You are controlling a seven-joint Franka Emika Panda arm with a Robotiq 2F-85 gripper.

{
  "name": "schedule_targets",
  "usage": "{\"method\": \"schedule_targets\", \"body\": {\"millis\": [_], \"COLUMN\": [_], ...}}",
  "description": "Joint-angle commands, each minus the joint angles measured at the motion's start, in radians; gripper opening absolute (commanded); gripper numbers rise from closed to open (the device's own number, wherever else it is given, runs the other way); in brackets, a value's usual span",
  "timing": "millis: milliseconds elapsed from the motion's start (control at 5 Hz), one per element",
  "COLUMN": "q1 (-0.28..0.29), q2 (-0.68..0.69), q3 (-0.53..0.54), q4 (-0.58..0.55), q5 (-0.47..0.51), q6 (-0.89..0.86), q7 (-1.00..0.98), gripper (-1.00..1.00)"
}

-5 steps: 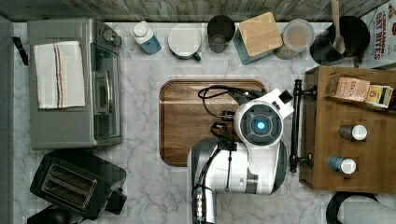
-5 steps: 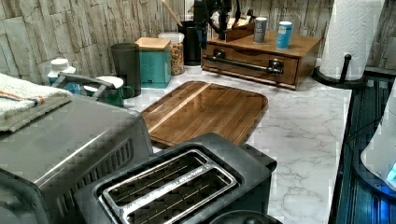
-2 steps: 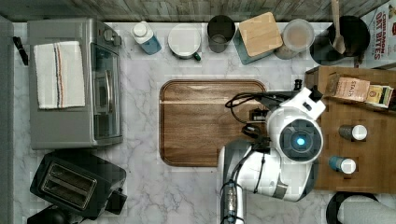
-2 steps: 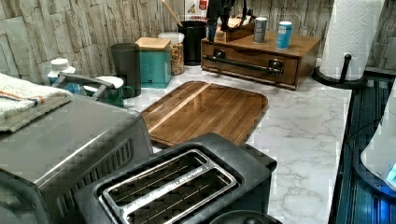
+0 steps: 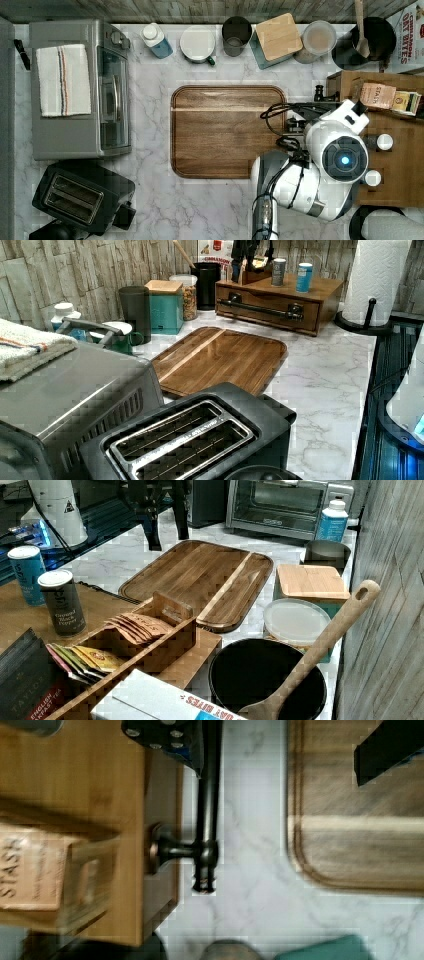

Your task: Open the drawer.

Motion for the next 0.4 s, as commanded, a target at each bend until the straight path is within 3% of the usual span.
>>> {"method": "schedule_targets", "body": {"millis": [200,400], "q1": [-0.021,-0.017], "q2": [0.086,0.106], "q3": [-0.004,-0.030], "q4": [-0.013,-0.027], "q5": [-0.021,-0.094], "q6": [0.113,0.147], "q7": [0.048,0.136], "gripper": [1.00,1.00]}}
